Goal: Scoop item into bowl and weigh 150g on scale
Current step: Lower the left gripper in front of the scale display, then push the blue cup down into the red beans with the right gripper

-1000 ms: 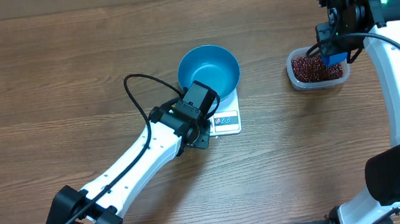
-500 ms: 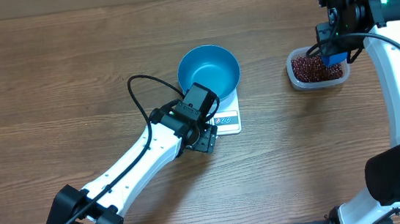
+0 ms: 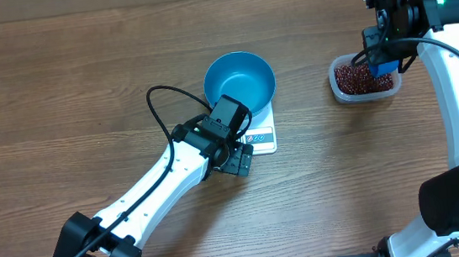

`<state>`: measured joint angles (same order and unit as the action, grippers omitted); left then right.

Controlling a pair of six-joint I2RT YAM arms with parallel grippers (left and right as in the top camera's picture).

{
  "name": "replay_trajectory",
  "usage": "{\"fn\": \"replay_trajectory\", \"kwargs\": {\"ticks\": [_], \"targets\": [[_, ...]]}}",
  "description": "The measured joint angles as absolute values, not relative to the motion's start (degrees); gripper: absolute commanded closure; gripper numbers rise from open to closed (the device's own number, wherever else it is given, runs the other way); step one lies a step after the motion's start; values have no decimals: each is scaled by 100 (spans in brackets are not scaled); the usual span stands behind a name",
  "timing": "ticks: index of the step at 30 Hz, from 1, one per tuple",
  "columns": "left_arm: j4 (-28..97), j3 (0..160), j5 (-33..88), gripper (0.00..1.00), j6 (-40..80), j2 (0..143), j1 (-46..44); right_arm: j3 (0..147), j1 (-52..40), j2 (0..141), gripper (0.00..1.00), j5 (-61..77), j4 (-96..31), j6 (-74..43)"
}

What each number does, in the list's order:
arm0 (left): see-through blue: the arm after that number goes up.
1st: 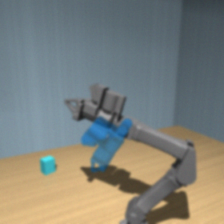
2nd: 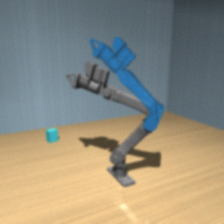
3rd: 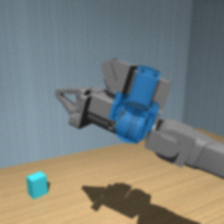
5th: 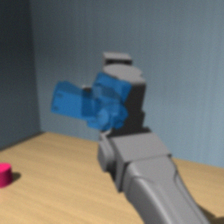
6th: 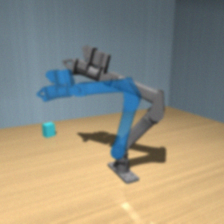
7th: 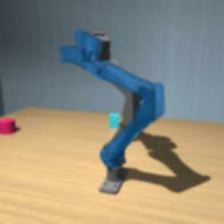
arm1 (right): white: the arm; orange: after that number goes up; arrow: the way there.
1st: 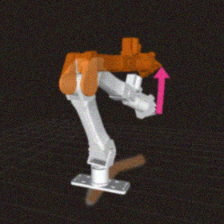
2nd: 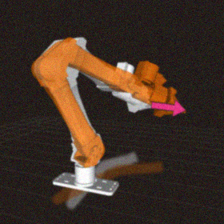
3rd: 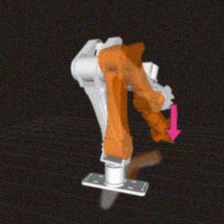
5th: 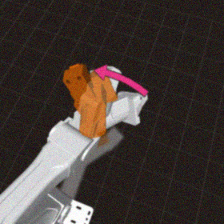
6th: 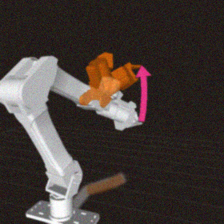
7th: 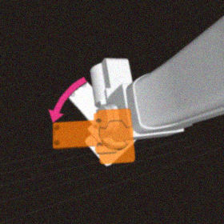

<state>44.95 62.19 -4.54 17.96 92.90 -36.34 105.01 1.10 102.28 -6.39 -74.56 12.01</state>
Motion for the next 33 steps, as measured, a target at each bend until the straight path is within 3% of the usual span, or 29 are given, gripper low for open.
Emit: {"fn": "replay_trajectory", "kwargs": {"ticks": [18, 33], "targets": [[4488, 6217, -454, 1, 1793, 9290, -3632, 11301, 108, 10291, 96, -639, -8490, 1214], [4497, 6217, -456, 0, 1793, 9290, -3632, 11172, 110, 11032, 96, -1245, -8388, 1347]]}}
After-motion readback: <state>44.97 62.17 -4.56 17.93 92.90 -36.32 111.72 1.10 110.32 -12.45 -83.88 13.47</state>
